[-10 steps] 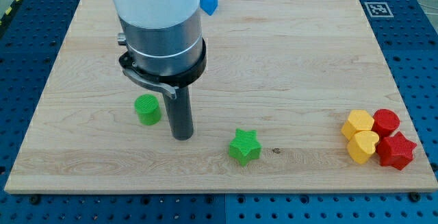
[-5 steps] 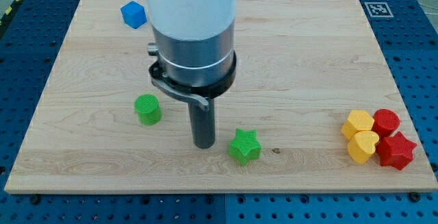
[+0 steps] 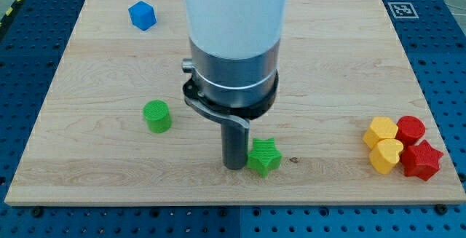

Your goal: Slide green star into yellow blocks

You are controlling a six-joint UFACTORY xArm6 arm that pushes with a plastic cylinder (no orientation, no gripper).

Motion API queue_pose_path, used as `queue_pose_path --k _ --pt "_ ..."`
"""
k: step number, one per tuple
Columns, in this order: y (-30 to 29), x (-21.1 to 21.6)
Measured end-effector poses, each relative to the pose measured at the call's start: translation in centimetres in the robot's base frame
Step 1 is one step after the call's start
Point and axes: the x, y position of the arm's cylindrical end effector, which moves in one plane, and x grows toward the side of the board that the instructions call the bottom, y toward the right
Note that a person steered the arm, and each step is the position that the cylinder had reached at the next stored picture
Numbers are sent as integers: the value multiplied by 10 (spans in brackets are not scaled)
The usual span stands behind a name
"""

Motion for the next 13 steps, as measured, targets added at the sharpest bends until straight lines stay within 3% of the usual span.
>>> queue_pose_path --k 3,7,13 --pt "21 2" --pt "96 2" --pt "104 -13"
